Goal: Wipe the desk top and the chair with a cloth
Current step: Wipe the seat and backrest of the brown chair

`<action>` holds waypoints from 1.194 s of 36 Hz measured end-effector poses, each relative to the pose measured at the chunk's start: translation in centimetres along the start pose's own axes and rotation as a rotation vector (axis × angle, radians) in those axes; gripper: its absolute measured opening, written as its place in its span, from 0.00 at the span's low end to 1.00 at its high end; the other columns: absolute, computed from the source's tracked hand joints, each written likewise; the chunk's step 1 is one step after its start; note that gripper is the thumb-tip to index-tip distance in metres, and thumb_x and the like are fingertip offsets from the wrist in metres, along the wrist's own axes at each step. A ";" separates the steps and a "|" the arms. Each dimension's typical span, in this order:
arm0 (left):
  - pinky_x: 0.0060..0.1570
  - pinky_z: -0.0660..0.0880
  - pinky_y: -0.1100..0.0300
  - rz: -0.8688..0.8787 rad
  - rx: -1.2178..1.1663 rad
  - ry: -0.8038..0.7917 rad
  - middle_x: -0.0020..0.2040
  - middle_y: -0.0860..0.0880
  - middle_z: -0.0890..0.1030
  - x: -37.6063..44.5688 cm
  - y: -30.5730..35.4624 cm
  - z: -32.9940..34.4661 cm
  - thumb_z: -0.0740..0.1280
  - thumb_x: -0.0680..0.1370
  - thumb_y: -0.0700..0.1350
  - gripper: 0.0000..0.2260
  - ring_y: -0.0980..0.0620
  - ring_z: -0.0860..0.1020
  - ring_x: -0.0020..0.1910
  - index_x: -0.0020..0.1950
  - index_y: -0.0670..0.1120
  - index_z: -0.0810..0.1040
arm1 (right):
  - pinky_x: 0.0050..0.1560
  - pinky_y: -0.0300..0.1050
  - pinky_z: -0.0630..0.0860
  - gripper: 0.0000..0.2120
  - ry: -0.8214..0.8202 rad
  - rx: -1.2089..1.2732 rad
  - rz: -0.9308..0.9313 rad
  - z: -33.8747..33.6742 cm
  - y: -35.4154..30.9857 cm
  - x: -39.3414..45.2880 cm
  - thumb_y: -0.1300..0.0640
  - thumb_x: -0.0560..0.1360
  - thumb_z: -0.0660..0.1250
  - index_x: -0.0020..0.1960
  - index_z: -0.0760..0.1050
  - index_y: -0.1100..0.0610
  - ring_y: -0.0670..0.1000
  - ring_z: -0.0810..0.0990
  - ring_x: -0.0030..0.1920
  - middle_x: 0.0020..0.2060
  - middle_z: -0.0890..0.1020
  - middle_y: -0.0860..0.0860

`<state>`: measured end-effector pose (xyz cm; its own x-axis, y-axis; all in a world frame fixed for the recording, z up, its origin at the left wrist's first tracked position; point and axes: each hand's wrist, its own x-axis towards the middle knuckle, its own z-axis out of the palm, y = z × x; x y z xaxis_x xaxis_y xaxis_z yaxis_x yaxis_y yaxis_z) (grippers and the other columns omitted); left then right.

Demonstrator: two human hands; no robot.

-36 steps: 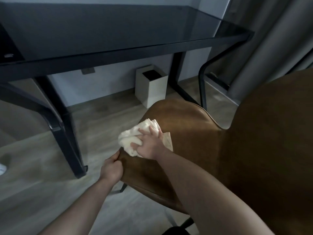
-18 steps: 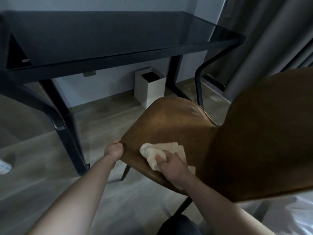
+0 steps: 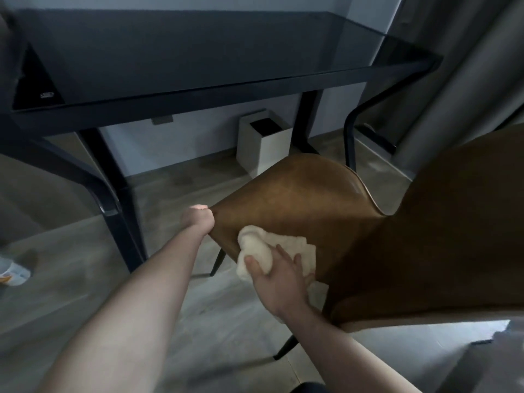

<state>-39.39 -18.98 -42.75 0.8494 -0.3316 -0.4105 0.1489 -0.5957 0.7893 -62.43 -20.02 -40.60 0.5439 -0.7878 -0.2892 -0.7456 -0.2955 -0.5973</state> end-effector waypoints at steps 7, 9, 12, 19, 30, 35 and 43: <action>0.62 0.70 0.59 0.114 0.040 0.080 0.68 0.43 0.79 -4.4 2.7 -3.2 0.60 0.83 0.41 0.14 0.41 0.76 0.67 0.65 0.44 0.81 | 0.77 0.73 0.47 0.35 -0.018 0.065 0.043 -0.1 -2.3 0.9 0.27 0.77 0.49 0.75 0.70 0.45 0.64 0.56 0.81 0.75 0.72 0.47; 0.61 0.68 0.62 0.186 0.033 0.090 0.68 0.46 0.80 -5.9 3.6 -5.0 0.61 0.83 0.42 0.14 0.43 0.75 0.68 0.65 0.46 0.81 | 0.79 0.67 0.51 0.35 -0.013 0.116 0.012 -0.6 -2.6 0.3 0.28 0.78 0.49 0.73 0.73 0.46 0.61 0.65 0.78 0.71 0.77 0.48; 0.57 0.68 0.63 0.308 0.010 0.084 0.65 0.48 0.81 -8.6 5.1 -7.8 0.61 0.82 0.41 0.14 0.46 0.77 0.65 0.63 0.49 0.82 | 0.72 0.52 0.67 0.22 -0.001 0.227 -0.061 -2.3 -3.7 -1.8 0.39 0.84 0.57 0.70 0.77 0.48 0.56 0.75 0.69 0.65 0.82 0.50; 0.58 0.67 0.61 0.508 -0.077 0.065 0.64 0.52 0.80 -16.7 9.6 -14.6 0.59 0.82 0.39 0.14 0.51 0.75 0.64 0.58 0.54 0.81 | 0.56 0.46 0.79 0.28 -0.158 0.789 -0.142 -9.4 -8.5 -9.1 0.30 0.80 0.56 0.52 0.77 0.54 0.51 0.82 0.47 0.48 0.83 0.54; 0.66 0.72 0.53 0.716 -0.196 0.014 0.59 0.54 0.81 -30.0 13.3 -16.8 0.59 0.82 0.38 0.15 0.49 0.77 0.65 0.51 0.57 0.81 | 0.66 0.57 0.78 0.27 0.109 1.207 -0.181 -23.4 -6.9 -20.4 0.34 0.82 0.60 0.66 0.79 0.55 0.53 0.84 0.60 0.59 0.85 0.54; 0.66 0.74 0.42 0.773 -0.096 -0.165 0.55 0.56 0.80 -34.6 12.5 -12.3 0.61 0.78 0.33 0.20 0.44 0.78 0.64 0.50 0.60 0.79 | 0.65 0.53 0.79 0.18 0.303 1.258 -0.302 -28.8 -5.2 -24.9 0.38 0.83 0.62 0.61 0.80 0.49 0.49 0.86 0.56 0.52 0.88 0.48; 0.73 0.67 0.50 0.914 0.568 -0.426 0.76 0.50 0.69 -41.7 11.9 -2.9 0.70 0.78 0.53 0.32 0.48 0.68 0.74 0.80 0.53 0.62 | 0.57 0.42 0.80 0.14 0.687 1.187 -0.409 -33.6 -1.0 -27.9 0.41 0.84 0.62 0.60 0.80 0.47 0.41 0.85 0.53 0.49 0.87 0.43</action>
<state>-71.55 -10.16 -14.90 0.2673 -0.9636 0.0011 -0.7736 -0.2139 0.5964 -89.81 -15.97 -6.79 0.0912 -0.9610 0.2611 0.3597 -0.2127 -0.9085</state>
